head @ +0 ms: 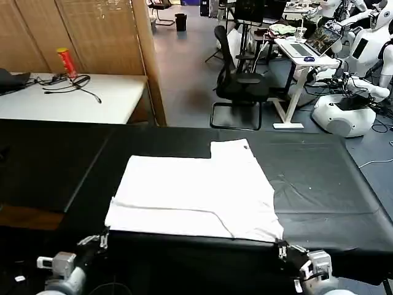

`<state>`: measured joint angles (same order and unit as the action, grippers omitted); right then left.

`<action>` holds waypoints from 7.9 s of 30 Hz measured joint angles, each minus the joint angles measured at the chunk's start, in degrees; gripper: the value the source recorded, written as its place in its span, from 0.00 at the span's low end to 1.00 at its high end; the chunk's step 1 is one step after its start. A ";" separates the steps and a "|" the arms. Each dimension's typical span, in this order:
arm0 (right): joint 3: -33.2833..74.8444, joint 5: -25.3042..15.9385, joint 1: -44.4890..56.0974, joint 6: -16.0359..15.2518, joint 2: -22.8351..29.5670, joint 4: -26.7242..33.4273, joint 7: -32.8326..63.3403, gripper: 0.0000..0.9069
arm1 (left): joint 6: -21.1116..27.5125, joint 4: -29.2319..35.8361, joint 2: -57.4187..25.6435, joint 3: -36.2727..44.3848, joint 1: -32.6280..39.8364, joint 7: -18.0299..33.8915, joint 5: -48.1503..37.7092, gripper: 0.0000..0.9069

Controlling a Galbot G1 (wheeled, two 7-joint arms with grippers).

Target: Fold and organize the clothes.

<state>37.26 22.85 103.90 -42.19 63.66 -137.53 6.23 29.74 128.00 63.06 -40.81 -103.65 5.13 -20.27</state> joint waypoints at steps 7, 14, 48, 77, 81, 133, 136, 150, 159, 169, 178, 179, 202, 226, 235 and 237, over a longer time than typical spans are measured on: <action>-0.10 4.34 -4.11 5.67 -0.84 -0.11 0.07 0.97 | 3.68 3.67 0.49 -2.26 -1.40 -0.07 2.45 0.97; -3.35 6.46 -21.10 6.53 -1.29 9.20 0.13 0.97 | 0.71 2.40 -0.56 -2.38 6.49 1.25 -7.30 0.97; -24.06 4.65 -77.44 2.77 11.03 70.78 1.92 0.97 | 6.39 -52.03 -5.08 25.25 66.39 -2.58 -22.97 0.97; -23.48 4.06 -76.59 3.23 12.95 73.37 1.98 0.02 | 4.49 -57.86 -4.67 28.87 69.33 -6.05 -18.88 0.17; -23.08 4.50 -75.81 4.78 12.61 72.36 1.28 0.00 | 3.02 -57.88 -4.52 29.09 69.37 -6.54 -18.79 0.06; -16.30 10.35 -36.22 0.00 -11.40 23.38 0.12 0.00 | 2.28 -14.91 -20.63 8.85 24.44 -3.78 -17.46 0.05; -16.15 10.35 -35.61 0.00 -11.40 22.78 0.12 0.00 | 1.96 -14.94 -20.36 8.61 23.75 -3.80 -16.80 0.05; -14.80 9.51 -31.77 0.00 -11.31 19.41 0.37 0.97 | 1.89 -15.94 -18.21 8.92 22.79 -3.78 -12.28 0.97; -11.52 9.40 -27.67 0.00 -11.39 15.32 0.45 0.97 | 3.53 -14.07 -17.56 7.51 21.86 -3.89 -11.84 0.97; -10.56 11.32 -31.09 0.01 -6.85 17.97 3.18 0.97 | 2.93 -13.25 -14.66 4.83 24.78 -1.34 -16.37 0.97; -13.02 8.70 -41.18 3.04 1.54 29.08 5.49 0.97 | 2.58 -19.21 -10.41 7.37 32.99 -0.74 -22.17 0.97; -13.20 8.40 -42.08 3.29 2.36 30.40 5.50 0.97 | 2.75 -19.73 -10.05 7.61 33.54 -0.62 -22.79 0.97; -13.07 3.88 -45.67 4.14 11.21 39.08 6.11 0.60 | 3.37 -28.45 -5.73 10.36 38.27 -2.34 -24.91 0.18; -12.09 -1.69 -45.14 9.20 13.63 40.96 5.37 0.97 | -2.42 -33.22 -1.79 13.01 41.52 -3.50 -10.81 0.97; -9.96 -0.14 -41.89 9.29 10.95 35.65 2.15 0.97 | -4.52 -32.45 -1.31 12.01 41.16 -3.55 -7.00 0.97; -9.45 0.32 -40.75 9.30 10.29 33.49 2.15 0.97 | -4.79 -31.98 -1.84 11.44 40.67 -3.55 -6.38 0.97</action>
<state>27.81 23.18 63.15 -32.89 73.95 -104.04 8.37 24.95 96.03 61.22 -29.37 -62.98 1.58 -26.65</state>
